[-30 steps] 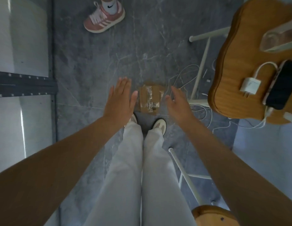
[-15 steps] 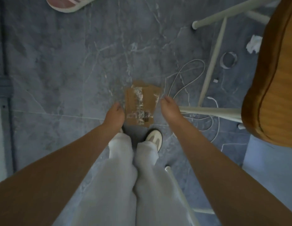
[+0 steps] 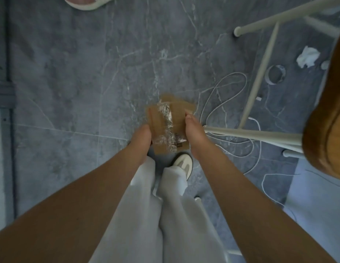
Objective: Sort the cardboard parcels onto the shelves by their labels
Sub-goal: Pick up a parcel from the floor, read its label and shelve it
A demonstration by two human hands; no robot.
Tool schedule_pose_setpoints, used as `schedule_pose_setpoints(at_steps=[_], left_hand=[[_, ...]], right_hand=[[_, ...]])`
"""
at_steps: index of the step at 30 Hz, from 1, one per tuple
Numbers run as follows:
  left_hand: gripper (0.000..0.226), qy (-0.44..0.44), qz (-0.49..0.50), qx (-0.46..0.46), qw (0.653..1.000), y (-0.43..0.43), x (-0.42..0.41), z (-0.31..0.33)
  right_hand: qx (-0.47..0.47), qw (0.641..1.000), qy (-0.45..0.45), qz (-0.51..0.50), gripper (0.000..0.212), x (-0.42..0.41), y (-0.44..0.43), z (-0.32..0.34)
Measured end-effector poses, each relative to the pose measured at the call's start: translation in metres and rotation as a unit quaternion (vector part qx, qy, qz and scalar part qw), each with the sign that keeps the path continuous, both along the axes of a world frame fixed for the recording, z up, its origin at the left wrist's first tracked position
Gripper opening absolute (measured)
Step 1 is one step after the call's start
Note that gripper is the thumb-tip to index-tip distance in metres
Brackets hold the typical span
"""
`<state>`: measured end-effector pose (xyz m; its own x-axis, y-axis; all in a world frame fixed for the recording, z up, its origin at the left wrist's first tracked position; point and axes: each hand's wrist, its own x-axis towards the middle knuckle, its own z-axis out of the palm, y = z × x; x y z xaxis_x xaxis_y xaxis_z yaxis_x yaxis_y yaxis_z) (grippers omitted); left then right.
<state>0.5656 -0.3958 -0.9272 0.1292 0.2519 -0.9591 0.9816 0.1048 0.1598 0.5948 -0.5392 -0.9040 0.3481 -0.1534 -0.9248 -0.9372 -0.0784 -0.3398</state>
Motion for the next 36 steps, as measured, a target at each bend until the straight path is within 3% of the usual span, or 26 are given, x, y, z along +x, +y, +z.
schedule_pose_setpoints(at_steps=[6, 11, 13, 16, 18, 19, 21, 22, 27, 32, 35, 36], left_hand=[[0.047, -0.042, -0.060, -0.012, 0.997, 0.012, 0.006, 0.095], [0.065, -0.074, -0.095, -0.027, 0.992, 0.015, 0.007, 0.180], [0.086, -0.112, -0.093, -0.030, 0.989, 0.019, 0.010, 0.225], [0.101, -0.162, -0.047, -0.016, 0.986, 0.033, 0.009, 0.257], [0.103, -0.192, 0.017, -0.005, 0.981, 0.034, 0.020, 0.317], [0.096, -0.210, 0.041, 0.001, 0.977, 0.035, 0.024, 0.347], [0.056, -0.241, 0.027, 0.024, 0.970, 0.032, 0.027, 0.426], [0.049, -0.257, 0.009, 0.033, 0.966, 0.032, 0.027, 0.461], [0.057, -0.270, 0.066, 0.086, 0.957, 0.054, 0.015, 0.538], [0.064, -0.301, 0.128, 0.044, 0.944, 0.094, -0.009, 0.590], [0.094, -0.322, 0.174, 0.052, 0.929, 0.123, -0.031, 0.612], [0.095, -0.328, 0.194, 0.058, 0.923, 0.130, -0.040, 0.623]], right_hand=[[0.000, 0.999, -0.006, 0.034, 0.043, 0.002, -0.003, 0.106], [-0.004, 0.999, -0.013, 0.048, 0.042, 0.009, -0.010, 0.221], [0.016, 0.998, -0.028, 0.048, 0.042, 0.017, -0.011, 0.274], [0.047, 0.995, -0.056, 0.067, 0.043, 0.027, -0.006, 0.355], [0.058, 0.992, -0.084, 0.077, 0.042, 0.031, -0.001, 0.405], [0.064, 0.990, -0.100, 0.082, 0.042, 0.033, 0.003, 0.428], [0.075, 0.986, -0.118, 0.090, 0.042, 0.035, 0.010, 0.468], [0.082, 0.984, -0.126, 0.093, 0.041, 0.035, 0.014, 0.486], [0.092, 0.968, -0.187, 0.142, 0.040, 0.029, 0.039, 0.548], [0.113, 0.937, -0.253, 0.213, 0.037, 0.025, 0.074, 0.596], [0.127, 0.910, -0.285, 0.272, 0.040, 0.014, 0.103, 0.622], [0.128, 0.897, -0.302, 0.296, 0.042, 0.007, 0.116, 0.632]])
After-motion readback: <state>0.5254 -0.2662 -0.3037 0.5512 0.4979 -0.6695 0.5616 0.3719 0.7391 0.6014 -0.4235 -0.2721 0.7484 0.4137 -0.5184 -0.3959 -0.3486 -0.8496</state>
